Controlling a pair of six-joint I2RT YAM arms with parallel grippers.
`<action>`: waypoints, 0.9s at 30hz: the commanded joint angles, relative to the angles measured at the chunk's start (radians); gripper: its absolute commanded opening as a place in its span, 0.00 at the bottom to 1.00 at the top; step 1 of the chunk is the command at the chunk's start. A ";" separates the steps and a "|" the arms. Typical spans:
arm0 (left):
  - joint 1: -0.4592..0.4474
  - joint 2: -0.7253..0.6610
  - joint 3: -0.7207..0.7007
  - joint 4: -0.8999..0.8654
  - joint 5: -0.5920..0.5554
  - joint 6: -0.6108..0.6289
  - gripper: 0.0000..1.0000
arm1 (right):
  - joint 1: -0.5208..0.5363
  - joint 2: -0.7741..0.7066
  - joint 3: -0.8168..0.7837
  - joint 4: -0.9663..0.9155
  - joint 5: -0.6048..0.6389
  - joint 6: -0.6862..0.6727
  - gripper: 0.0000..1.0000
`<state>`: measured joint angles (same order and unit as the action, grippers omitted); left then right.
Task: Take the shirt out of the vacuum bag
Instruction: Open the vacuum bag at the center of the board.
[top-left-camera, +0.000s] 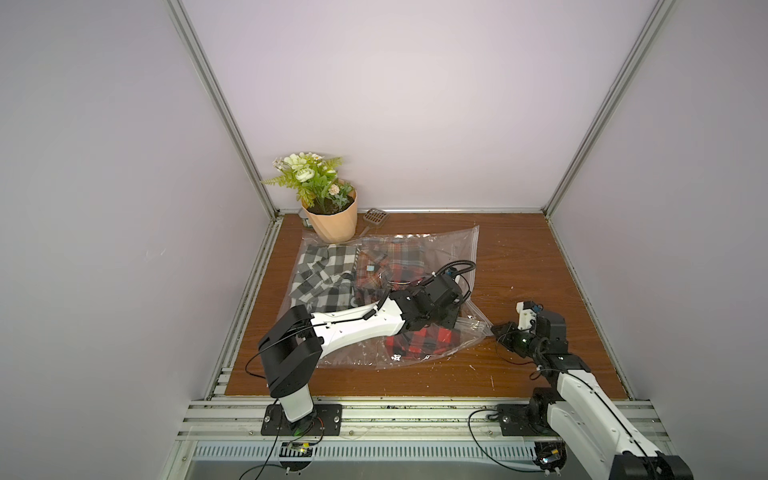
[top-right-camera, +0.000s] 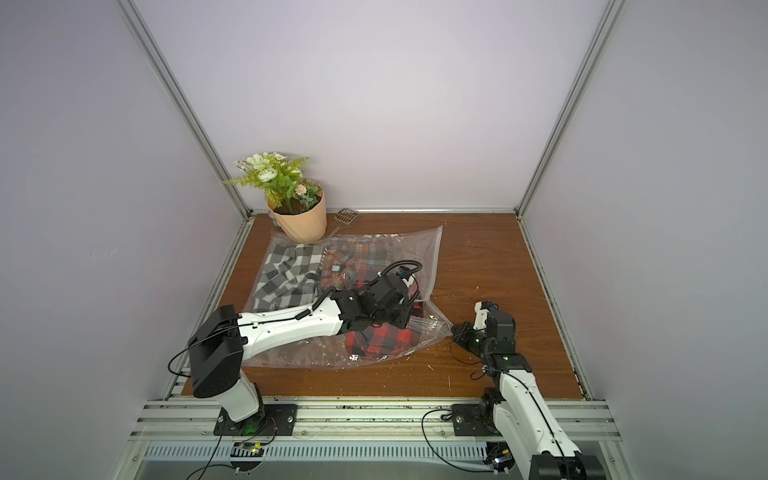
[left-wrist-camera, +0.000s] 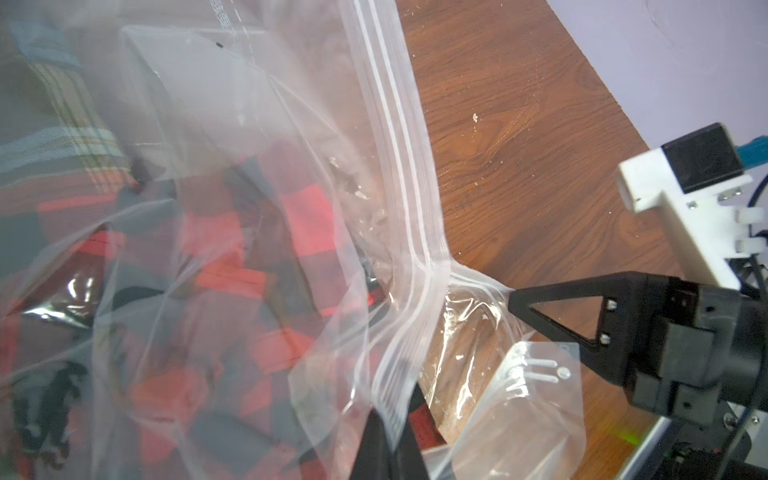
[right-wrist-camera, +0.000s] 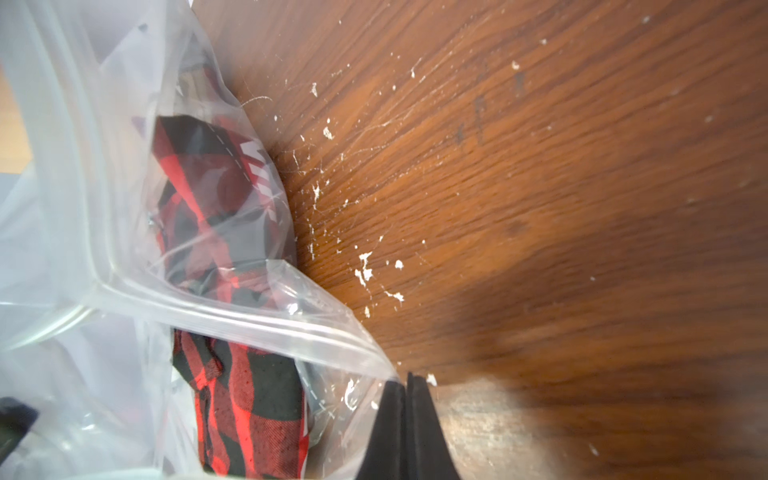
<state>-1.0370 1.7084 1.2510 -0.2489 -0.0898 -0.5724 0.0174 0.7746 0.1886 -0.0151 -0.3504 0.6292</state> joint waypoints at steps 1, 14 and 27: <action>0.021 -0.063 0.006 -0.039 -0.111 0.009 0.00 | -0.028 0.012 0.000 -0.017 0.080 0.001 0.00; 0.021 -0.090 -0.027 0.026 -0.034 0.041 0.00 | -0.043 -0.019 -0.021 0.068 -0.032 0.001 0.04; -0.015 0.009 -0.021 0.074 -0.001 0.048 0.00 | -0.043 0.004 0.161 0.026 -0.186 -0.196 0.53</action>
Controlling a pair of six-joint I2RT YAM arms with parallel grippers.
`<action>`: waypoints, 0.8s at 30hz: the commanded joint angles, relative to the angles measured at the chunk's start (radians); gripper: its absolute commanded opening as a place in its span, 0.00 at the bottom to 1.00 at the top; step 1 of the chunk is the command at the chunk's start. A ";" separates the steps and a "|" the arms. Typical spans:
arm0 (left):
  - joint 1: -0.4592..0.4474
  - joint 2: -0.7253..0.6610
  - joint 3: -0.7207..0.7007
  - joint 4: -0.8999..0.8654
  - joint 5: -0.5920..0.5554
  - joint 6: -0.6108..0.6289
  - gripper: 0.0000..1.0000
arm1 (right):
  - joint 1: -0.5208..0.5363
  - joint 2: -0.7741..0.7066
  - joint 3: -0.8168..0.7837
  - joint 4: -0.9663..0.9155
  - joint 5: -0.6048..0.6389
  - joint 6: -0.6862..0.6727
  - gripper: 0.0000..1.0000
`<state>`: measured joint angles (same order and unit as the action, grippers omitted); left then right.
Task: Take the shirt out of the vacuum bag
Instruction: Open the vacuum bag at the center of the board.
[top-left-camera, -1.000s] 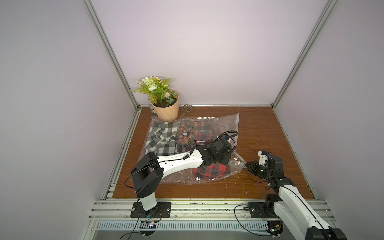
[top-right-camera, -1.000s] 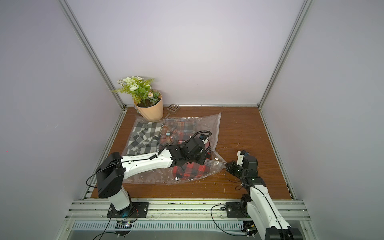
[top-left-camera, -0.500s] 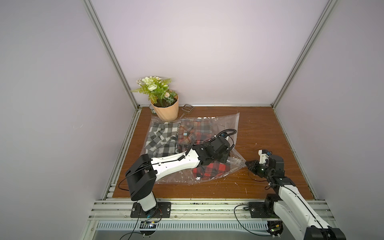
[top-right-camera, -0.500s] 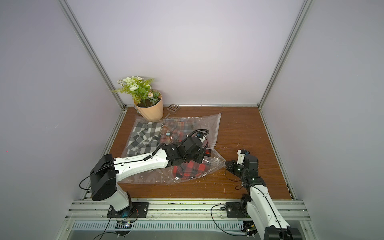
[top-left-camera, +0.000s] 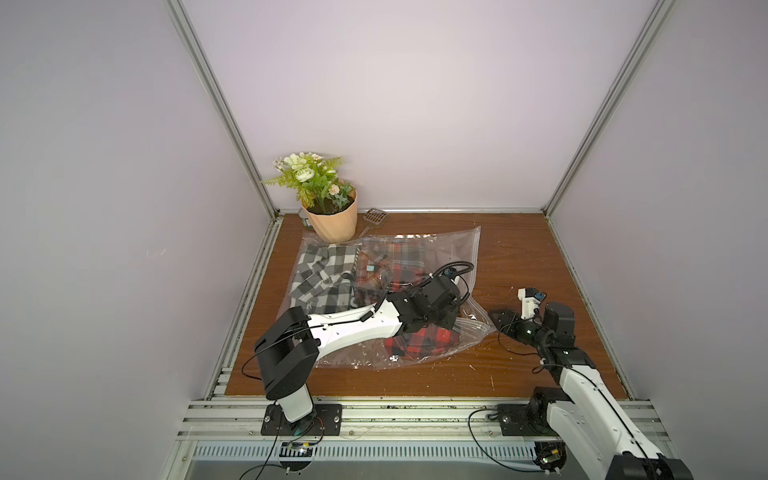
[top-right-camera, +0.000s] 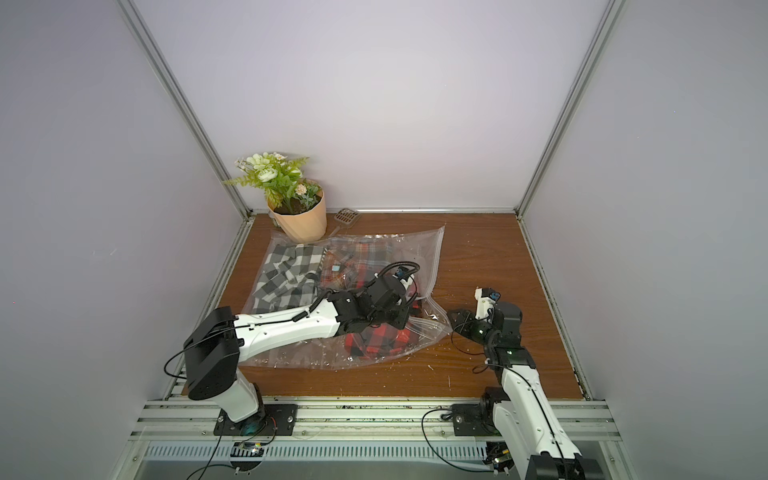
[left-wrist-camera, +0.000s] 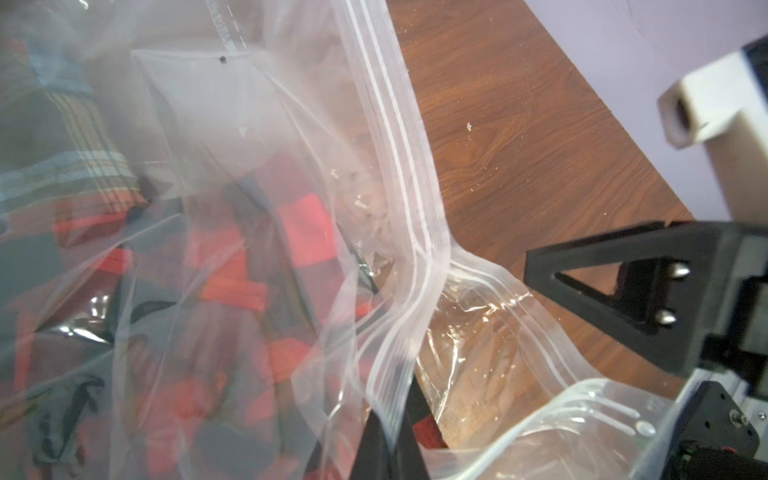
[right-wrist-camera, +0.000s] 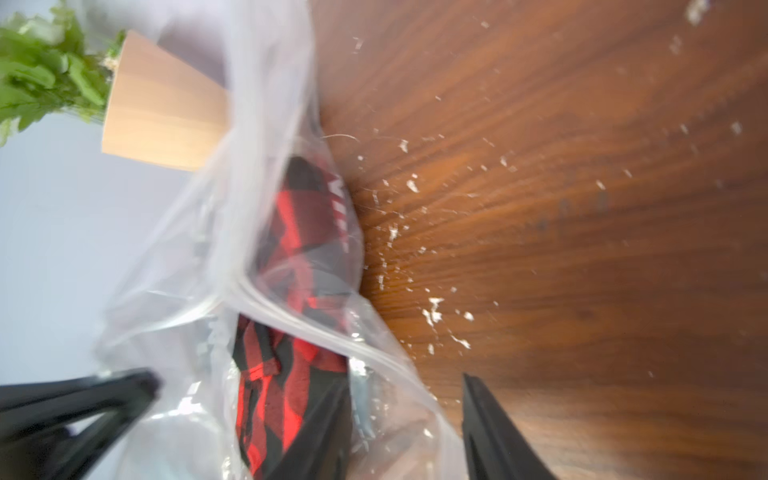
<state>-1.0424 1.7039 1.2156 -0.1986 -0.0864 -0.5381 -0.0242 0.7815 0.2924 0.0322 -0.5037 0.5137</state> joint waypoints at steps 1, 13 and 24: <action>-0.010 0.013 0.013 0.026 -0.004 0.014 0.00 | -0.001 -0.009 0.070 -0.030 -0.027 -0.095 0.56; -0.011 0.015 0.006 0.036 0.013 0.021 0.00 | 0.114 0.180 0.210 -0.025 -0.018 -0.235 0.64; -0.011 0.013 0.010 0.037 0.030 0.027 0.00 | 0.227 0.286 0.270 -0.054 0.180 -0.303 0.61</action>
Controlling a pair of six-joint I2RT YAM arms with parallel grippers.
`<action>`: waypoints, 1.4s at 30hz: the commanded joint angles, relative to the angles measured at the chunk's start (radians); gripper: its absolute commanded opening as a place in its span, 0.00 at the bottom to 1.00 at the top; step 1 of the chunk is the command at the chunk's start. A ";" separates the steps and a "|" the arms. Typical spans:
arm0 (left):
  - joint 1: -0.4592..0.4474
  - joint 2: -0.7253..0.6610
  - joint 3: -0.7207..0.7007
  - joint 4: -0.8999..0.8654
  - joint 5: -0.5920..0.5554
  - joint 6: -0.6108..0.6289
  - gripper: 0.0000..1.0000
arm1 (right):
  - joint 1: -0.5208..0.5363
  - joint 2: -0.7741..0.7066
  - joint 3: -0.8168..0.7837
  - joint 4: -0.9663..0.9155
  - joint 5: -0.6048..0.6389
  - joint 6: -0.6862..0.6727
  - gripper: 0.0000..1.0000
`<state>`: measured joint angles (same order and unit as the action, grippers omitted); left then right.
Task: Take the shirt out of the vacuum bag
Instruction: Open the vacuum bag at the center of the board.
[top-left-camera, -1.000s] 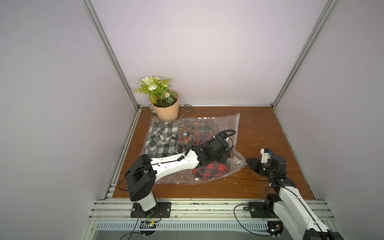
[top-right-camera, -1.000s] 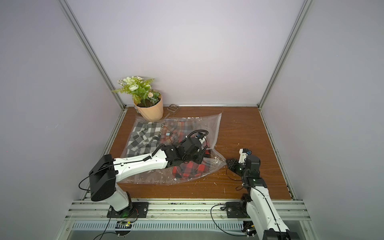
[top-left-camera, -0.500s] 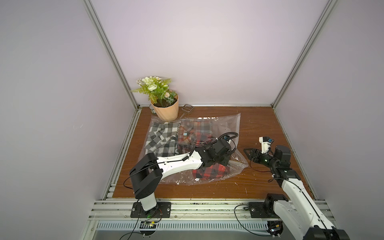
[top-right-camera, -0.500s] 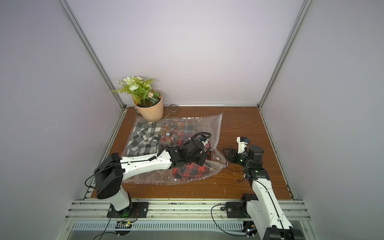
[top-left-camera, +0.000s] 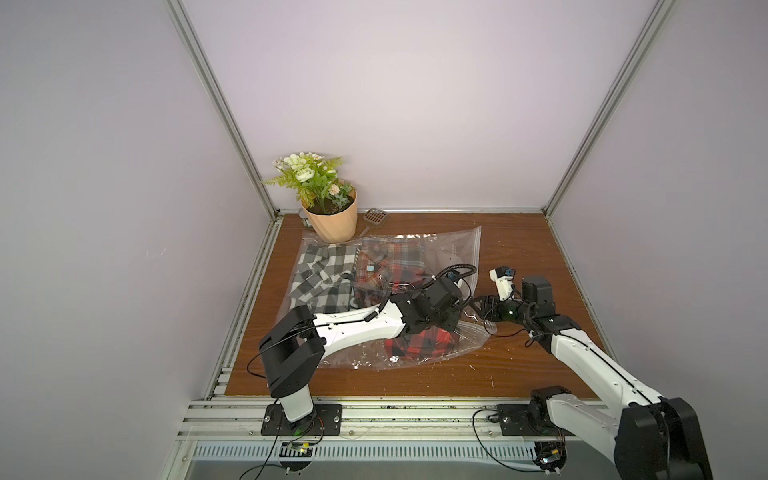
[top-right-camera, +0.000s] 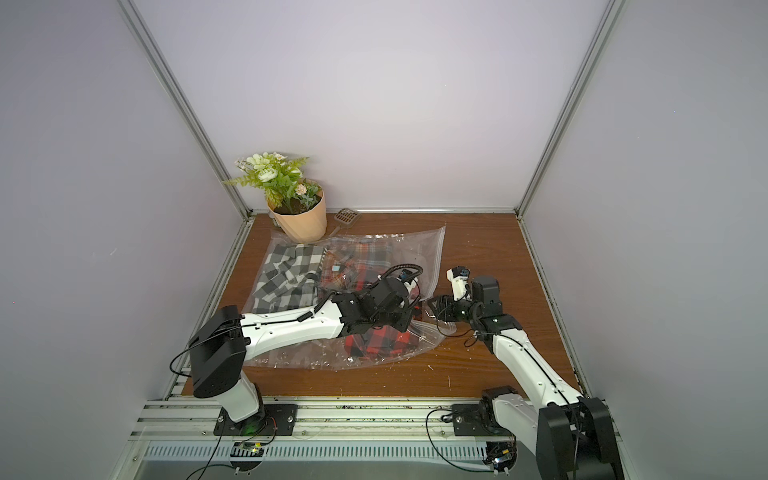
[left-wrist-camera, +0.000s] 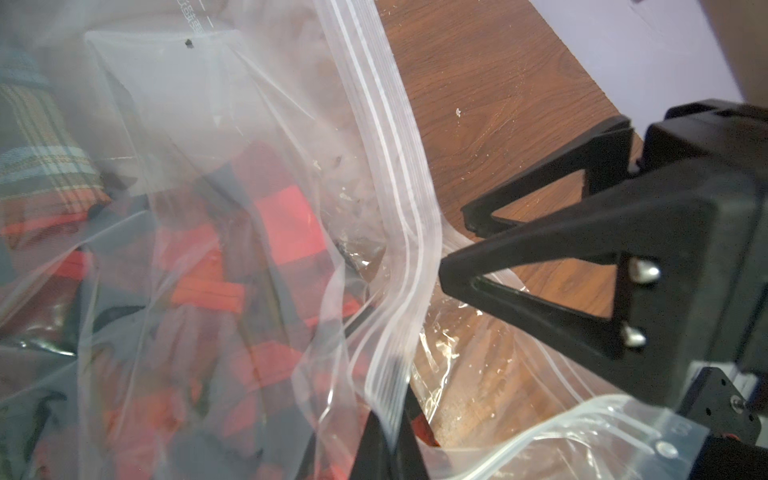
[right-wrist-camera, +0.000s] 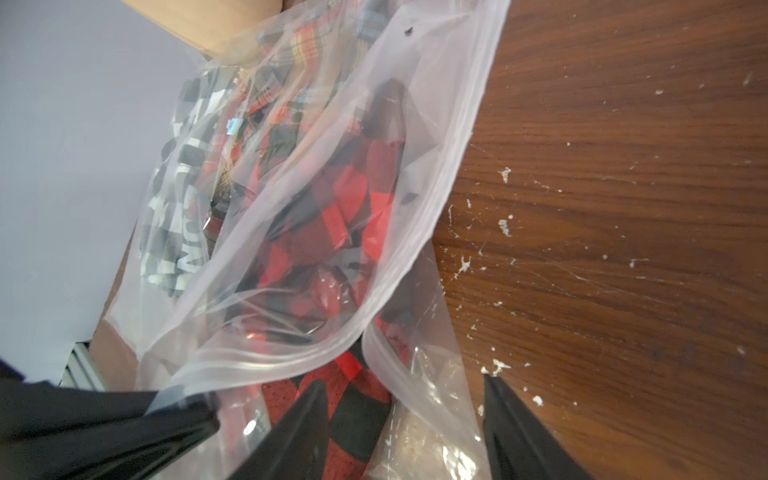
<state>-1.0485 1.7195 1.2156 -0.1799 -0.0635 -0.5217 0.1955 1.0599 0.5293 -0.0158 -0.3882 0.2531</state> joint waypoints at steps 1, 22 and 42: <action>-0.004 -0.005 0.009 0.019 0.007 0.011 0.00 | 0.008 0.014 0.038 -0.004 0.064 -0.045 0.60; 0.033 -0.142 -0.033 0.002 -0.052 0.007 0.00 | 0.018 0.134 0.023 0.133 0.149 0.078 0.00; 0.045 -0.358 -0.094 -0.069 -0.278 0.028 0.00 | -0.146 0.121 -0.035 0.122 0.140 0.204 0.00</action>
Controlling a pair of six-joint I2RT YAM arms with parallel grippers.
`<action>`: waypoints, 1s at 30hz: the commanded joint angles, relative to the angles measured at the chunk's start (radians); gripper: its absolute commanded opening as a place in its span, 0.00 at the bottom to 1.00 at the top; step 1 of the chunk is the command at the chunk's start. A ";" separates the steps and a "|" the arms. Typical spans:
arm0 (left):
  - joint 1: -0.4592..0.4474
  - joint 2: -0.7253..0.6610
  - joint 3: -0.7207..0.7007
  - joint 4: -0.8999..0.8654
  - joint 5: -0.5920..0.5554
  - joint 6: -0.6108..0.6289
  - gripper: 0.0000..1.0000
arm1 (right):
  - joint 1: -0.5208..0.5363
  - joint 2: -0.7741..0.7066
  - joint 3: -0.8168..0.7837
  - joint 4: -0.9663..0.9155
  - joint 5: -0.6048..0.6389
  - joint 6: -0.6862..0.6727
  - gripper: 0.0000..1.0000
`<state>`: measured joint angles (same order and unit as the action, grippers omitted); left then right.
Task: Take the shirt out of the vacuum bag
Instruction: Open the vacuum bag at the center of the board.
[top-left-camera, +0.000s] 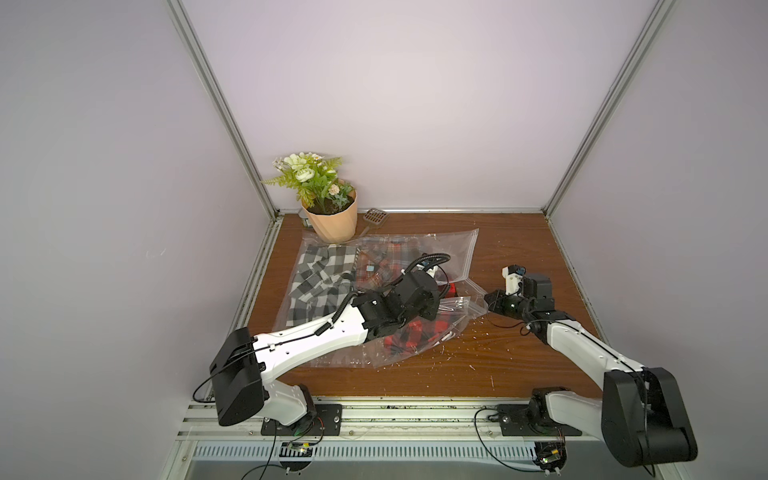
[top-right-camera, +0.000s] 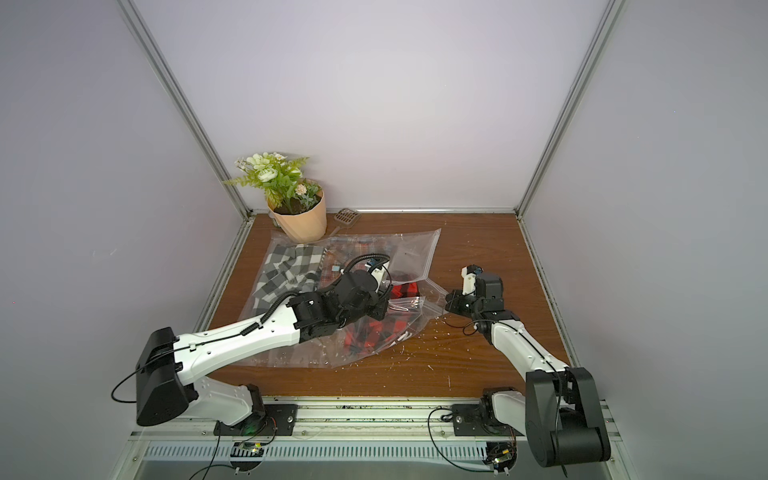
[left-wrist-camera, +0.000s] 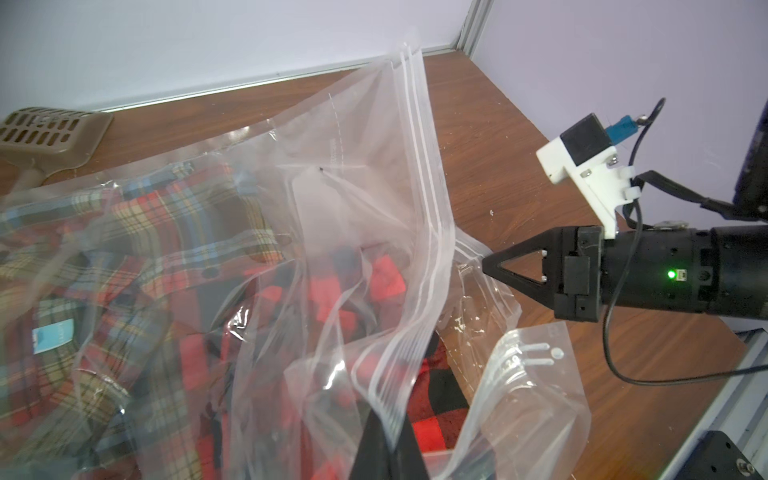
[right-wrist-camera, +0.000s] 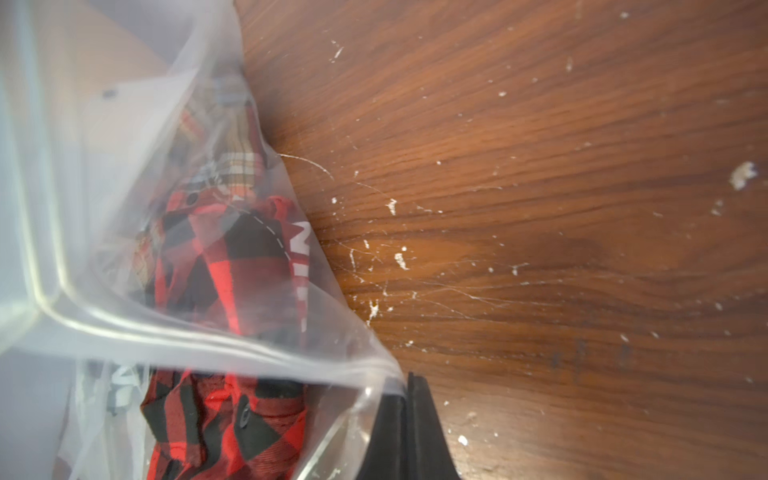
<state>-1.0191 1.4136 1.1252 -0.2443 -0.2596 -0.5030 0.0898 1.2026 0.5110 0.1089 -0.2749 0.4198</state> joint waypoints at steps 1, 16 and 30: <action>0.017 -0.060 -0.008 -0.006 -0.089 0.011 0.00 | -0.047 -0.023 -0.022 0.000 0.021 0.040 0.00; 0.020 -0.073 -0.053 0.049 -0.020 0.020 0.00 | -0.076 -0.096 0.016 0.042 -0.212 -0.082 0.40; 0.019 -0.065 -0.059 0.069 0.008 0.023 0.00 | 0.113 0.044 0.251 -0.143 -0.053 -0.291 0.51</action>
<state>-1.0122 1.3529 1.0664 -0.2058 -0.2504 -0.4923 0.1768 1.2060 0.7204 0.0151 -0.3901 0.1986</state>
